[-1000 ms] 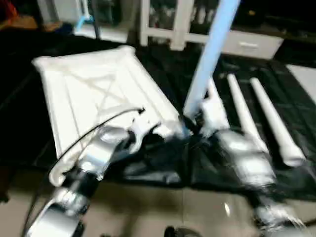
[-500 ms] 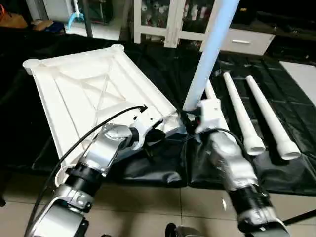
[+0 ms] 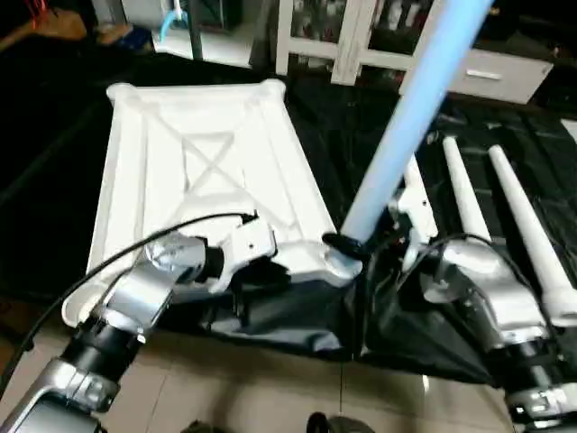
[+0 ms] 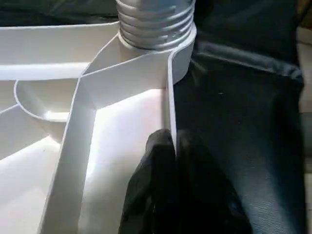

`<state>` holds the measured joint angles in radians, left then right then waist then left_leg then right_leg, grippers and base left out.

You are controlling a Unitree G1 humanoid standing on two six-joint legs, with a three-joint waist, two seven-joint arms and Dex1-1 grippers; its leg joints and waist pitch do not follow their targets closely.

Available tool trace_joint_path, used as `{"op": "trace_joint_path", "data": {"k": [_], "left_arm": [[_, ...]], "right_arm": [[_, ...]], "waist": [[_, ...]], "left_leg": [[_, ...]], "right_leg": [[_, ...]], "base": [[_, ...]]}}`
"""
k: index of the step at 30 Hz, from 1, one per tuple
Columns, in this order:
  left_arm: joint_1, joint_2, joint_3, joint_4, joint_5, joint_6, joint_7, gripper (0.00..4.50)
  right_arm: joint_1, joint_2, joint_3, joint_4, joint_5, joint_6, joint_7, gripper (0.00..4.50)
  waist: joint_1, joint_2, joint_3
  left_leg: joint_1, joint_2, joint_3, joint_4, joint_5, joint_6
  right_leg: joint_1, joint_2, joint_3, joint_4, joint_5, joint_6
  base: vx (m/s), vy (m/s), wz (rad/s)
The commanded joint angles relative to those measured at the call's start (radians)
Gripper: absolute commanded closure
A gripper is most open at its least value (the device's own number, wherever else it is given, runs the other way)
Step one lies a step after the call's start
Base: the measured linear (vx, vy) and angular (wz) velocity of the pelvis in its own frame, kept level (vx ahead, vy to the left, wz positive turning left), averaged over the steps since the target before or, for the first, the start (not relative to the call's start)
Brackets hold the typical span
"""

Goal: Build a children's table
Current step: Rotate leg to tighten

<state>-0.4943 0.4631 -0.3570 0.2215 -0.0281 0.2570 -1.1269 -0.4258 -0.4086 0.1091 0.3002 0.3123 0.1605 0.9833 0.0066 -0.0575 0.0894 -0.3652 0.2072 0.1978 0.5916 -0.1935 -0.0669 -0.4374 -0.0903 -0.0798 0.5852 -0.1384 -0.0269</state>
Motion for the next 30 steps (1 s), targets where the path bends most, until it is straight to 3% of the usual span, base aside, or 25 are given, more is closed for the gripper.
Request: {"op": "trace_joint_path", "data": {"k": [1, 2, 4, 8, 10, 18, 23, 26, 28, 30], "left_arm": [[0.018, 0.01, -0.043, -0.008, -0.009, -0.01, -0.067, 4.5], [0.018, 0.011, -0.043, -0.007, -0.01, -0.019, -0.07, 4.5], [0.019, 0.011, -0.042, -0.006, -0.011, -0.024, -0.076, 4.5], [0.015, 0.01, -0.035, -0.005, -0.013, -0.022, -0.077, 4.5], [0.015, 0.011, -0.034, -0.005, -0.014, -0.02, -0.078, 4.5], [0.012, 0.008, -0.037, 0.002, -0.014, -0.021, -0.072, 4.5], [0.003, -0.005, -0.035, 0.014, 0.006, -0.004, -0.035, 4.5], [-0.014, -0.025, -0.026, 0.034, 0.028, 0.052, 0.029, 4.5], [-0.042, -0.075, 0.001, 0.062, 0.046, 0.131, 0.14, 4.5], [-0.047, -0.087, 0.007, 0.067, 0.049, 0.148, 0.165, 4.5]], "right_arm": [[-0.004, -0.039, -0.02, 0.042, -0.005, -0.003, 0.012, 1.04], [-0.004, -0.049, -0.011, 0.041, 0.004, 0.002, 0.037, 1.04], [-0.004, -0.057, -0.004, 0.038, 0.009, 0.005, 0.053, 1.04], [-0.008, -0.067, 0.0, 0.043, 0.003, 0.001, 0.086, 1.04], [-0.009, -0.073, -0.001, 0.045, 0.002, 0.004, 0.105, 1.37], [-0.007, -0.082, -0.008, 0.064, 0.019, 0.025, 0.14, 1.9], [-0.011, -0.026, -0.029, 0.089, 0.003, 0.04, 0.024, 2.26], [-0.015, 0.025, -0.031, 0.114, -0.054, 0.039, -0.12, 2.49], [-0.016, 0.11, -0.031, 0.132, -0.117, 0.094, -0.333, 2.53], [-0.02, 0.126, -0.033, 0.139, -0.13, 0.118, -0.384, 2.56]], "waist": [[-0.001, 0.007, -0.066], [-0.001, -0.001, -0.065], [-0.001, 0.0, -0.063], [-0.001, 0.0, -0.063], [0.0, -0.002, -0.065], [0.002, -0.002, -0.067], [-0.001, -0.002, -0.064], [-0.006, -0.003, -0.062], [-0.017, -0.005, -0.057], [-0.025, -0.006, -0.058]], "left_leg": [[0.015, 0.028, -0.004, -0.068, -0.177, 0.08], [0.013, 0.029, -0.006, -0.069, -0.189, 0.071], [0.018, 0.028, -0.004, -0.069, -0.211, 0.059], [0.014, 0.027, -0.004, -0.069, -0.206, 0.057], [0.011, 0.026, -0.004, -0.067, -0.188, 0.065], [0.007, 0.026, -0.002, -0.062, -0.156, 0.088], [0.007, 0.026, -0.005, -0.065, -0.192, 0.064], [0.005, 0.024, -0.008, -0.068, -0.22, 0.035], [0.006, 0.02, -0.012, -0.073, -0.264, -0.002], [0.005, 0.019, -0.02, -0.075, -0.295, -0.016]], "right_leg": [[0.06, -0.044, 0.051, -0.051, -0.204, -0.247], [0.06, -0.045, 0.053, -0.052, -0.247, -0.231], [0.052, -0.042, 0.058, -0.06, -0.297, -0.209], [0.052, -0.041, 0.06, -0.059, -0.299, -0.197], [0.054, -0.042, 0.06, -0.056, -0.281, -0.198], [0.057, -0.042, 0.061, -0.049, -0.237, -0.223], [0.053, -0.043, 0.06, -0.057, -0.312, -0.198], [0.052, -0.043, 0.059, -0.062, -0.374, -0.17], [0.046, -0.042, 0.057, -0.072, -0.468, -0.134], [0.048, -0.044, 0.053, -0.079, -0.528, -0.106]], "base": [[0.0, 0.0, 0.0], [0.0, 0.0, 0.0], [0.0, 0.0, 0.0], [0.0, 0.0, 0.0], [0.0, 0.0, 0.0], [0.0, 0.0, 0.0], [0.0, 0.0, 0.0], [0.0, 0.0, 0.0], [0.0, 0.0, 0.0], [-0.031, 0.001, -0.04]]}}
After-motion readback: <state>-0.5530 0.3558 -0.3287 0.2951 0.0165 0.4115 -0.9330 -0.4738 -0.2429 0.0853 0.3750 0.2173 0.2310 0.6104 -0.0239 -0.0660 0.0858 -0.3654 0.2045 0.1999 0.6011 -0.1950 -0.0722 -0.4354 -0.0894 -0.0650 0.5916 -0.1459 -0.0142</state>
